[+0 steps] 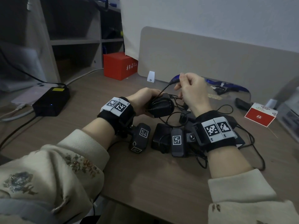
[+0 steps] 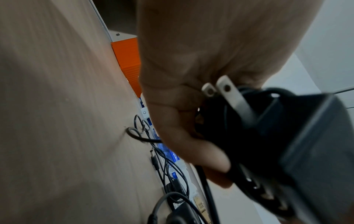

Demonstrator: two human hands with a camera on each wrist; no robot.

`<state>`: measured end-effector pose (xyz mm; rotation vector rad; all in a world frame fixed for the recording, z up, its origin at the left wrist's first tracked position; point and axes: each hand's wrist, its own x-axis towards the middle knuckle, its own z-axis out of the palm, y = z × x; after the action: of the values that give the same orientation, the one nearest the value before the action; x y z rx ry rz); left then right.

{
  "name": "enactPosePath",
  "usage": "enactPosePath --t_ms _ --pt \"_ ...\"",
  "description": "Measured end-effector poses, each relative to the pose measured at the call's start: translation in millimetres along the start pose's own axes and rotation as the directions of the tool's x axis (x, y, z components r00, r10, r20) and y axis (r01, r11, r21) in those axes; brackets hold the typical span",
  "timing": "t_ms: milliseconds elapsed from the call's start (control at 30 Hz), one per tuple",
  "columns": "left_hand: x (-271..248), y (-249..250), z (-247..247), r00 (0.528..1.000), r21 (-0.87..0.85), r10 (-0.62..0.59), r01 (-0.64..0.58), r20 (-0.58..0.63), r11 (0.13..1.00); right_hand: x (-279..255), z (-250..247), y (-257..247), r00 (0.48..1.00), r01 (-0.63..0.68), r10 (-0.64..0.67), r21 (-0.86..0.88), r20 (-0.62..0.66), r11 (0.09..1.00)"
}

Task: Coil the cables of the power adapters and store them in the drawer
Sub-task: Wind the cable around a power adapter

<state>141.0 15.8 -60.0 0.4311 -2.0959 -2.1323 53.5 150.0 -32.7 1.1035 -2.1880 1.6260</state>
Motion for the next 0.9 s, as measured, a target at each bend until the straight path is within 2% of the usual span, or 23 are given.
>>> enactPosePath --t_ms 133,300,533,767,900 --pt "-1.1 0.4 1.1 0.998 0.053 0.045 -0.048 0.052 0.997 -0.8 -0.3 0.9 0.997 -0.017 0.013 -0.048 -0.082 0.999" --pt "-3.7 2.7 6.3 0.991 0.029 0.084 -0.088 0.105 0.996 -1.4 0.7 -0.9 0.988 -0.082 0.081 0.002 -0.128 0.997" --pt "-7.7 6.2 8.5 0.978 -0.033 0.185 -0.182 0.097 0.983 -4.6 -0.3 -8.1 0.947 -0.308 0.322 0.247 -0.014 0.919" --pt "-15.2 8.2 13.4 0.944 -0.203 0.324 -0.306 0.06 0.93 -4.9 -1.8 -11.9 0.932 -0.332 0.363 0.44 0.015 0.834" --pt "-17.7 10.8 11.6 0.942 -0.286 0.335 -0.312 0.034 0.906 -0.6 -3.2 -5.5 0.942 -0.311 0.334 0.483 0.041 0.819"
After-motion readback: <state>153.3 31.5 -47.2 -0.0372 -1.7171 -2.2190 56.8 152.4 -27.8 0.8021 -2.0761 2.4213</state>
